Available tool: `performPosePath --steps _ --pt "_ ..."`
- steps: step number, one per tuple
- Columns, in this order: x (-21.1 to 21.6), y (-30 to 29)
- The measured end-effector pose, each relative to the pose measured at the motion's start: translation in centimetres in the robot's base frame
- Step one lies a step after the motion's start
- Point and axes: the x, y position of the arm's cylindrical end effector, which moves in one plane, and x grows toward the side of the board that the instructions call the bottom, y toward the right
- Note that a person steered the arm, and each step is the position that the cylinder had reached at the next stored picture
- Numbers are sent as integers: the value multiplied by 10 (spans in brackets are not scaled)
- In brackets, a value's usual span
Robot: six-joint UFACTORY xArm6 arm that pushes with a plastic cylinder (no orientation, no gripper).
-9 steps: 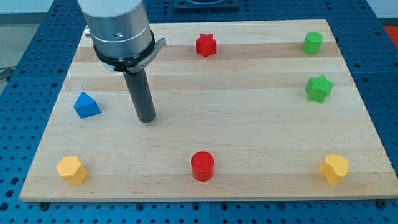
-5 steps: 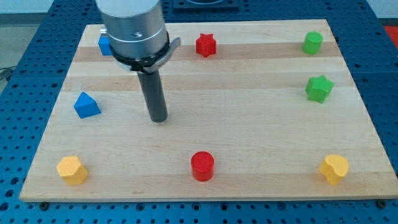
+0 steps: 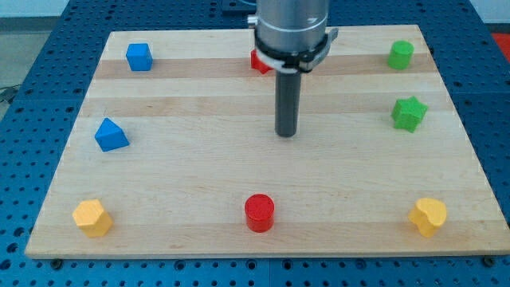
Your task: Push the green circle into the green star
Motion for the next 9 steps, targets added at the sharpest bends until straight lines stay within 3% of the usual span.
performPosePath --steps 2,3,4,8,9 --pt "-142 30" --pt "-192 63" --pt "-195 144" --pt "-197 214" --pt "-165 204"
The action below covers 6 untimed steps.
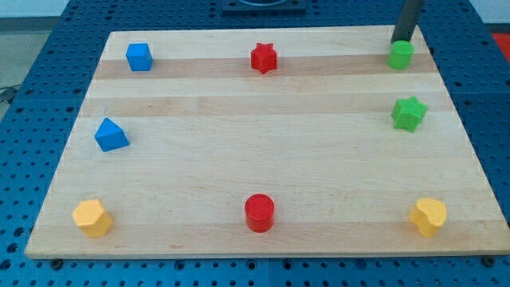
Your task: Push the green circle into the green star
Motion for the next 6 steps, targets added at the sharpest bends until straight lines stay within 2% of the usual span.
performPosePath --steps 1,3,4,5,6 --pt "41 -10" --pt "89 -15" --pt "94 -12" --pt "89 38" --pt "148 61"
